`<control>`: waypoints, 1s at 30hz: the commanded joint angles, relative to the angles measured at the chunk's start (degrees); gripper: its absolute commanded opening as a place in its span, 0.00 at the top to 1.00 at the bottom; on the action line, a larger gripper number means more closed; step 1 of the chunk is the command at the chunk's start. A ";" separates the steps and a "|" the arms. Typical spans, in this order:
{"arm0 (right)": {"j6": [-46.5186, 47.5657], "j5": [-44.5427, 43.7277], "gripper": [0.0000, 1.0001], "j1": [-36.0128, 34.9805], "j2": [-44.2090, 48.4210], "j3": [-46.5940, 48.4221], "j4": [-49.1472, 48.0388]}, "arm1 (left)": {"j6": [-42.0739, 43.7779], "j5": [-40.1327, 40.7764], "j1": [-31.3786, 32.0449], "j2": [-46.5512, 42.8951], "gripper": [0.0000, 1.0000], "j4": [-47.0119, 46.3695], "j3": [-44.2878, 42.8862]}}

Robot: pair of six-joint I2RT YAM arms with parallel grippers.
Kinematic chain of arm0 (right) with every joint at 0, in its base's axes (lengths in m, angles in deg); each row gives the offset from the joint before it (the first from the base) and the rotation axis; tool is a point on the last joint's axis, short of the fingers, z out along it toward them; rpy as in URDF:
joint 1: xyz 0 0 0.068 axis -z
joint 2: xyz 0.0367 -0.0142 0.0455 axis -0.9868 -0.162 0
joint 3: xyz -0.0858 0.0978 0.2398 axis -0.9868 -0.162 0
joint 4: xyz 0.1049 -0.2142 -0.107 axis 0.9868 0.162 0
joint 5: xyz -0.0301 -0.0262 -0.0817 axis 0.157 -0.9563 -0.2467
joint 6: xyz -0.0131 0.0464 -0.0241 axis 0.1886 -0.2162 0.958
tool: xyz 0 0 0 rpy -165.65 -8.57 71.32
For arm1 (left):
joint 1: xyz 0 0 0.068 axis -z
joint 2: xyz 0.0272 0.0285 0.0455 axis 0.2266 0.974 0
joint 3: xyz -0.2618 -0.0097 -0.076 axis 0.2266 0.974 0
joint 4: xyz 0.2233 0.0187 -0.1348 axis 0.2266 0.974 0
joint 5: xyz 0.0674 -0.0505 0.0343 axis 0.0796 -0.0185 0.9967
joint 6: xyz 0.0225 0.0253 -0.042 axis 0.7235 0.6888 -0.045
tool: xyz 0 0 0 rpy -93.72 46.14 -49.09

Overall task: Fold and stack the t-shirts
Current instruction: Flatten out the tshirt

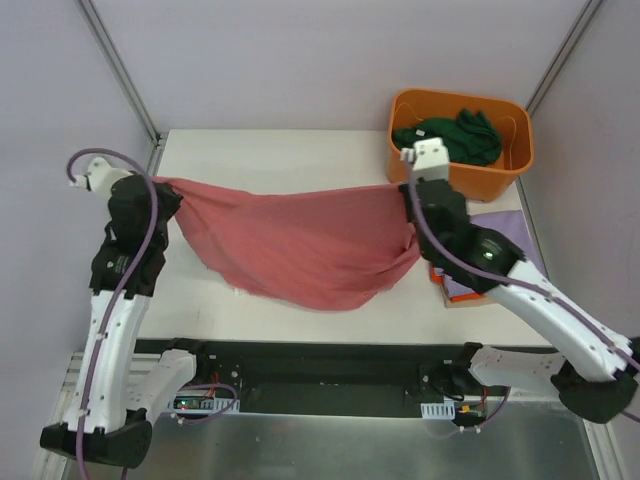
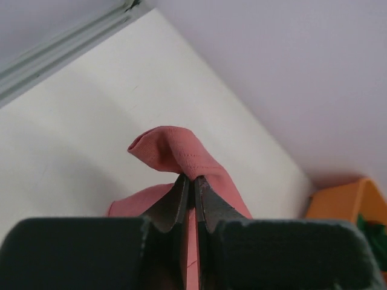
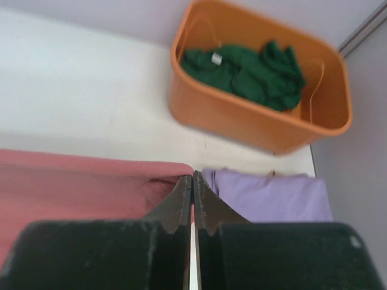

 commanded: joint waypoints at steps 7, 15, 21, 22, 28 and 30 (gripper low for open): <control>10.19 33.80 1.00 -0.04 16.65 27.88 8.14 | 8.28 -7.42 -0.07 -9.35 1.00 -1.91 -28.81; 8.43 54.85 1.00 0.05 9.97 53.04 16.25 | 15.41 -14.19 -0.24 -6.01 1.00 -1.91 -54.22; 6.85 55.39 0.99 0.13 9.44 52.02 10.99 | 15.85 -20.44 -3.05 -2.15 1.00 -2.26 -63.11; 6.59 53.12 1.00 0.13 9.26 50.96 9.67 | 15.76 -20.18 -3.49 -1.44 1.00 -2.44 -63.20; 13.86 23.35 1.00 0.13 2.52 44.03 1.67 | 19.01 -12.12 -3.58 5.84 1.00 -4.99 -56.37; 17.82 14.38 1.00 1.01 -1.26 39.64 -2.72 | 21.55 -7.89 -3.58 9.71 1.00 -6.56 -52.33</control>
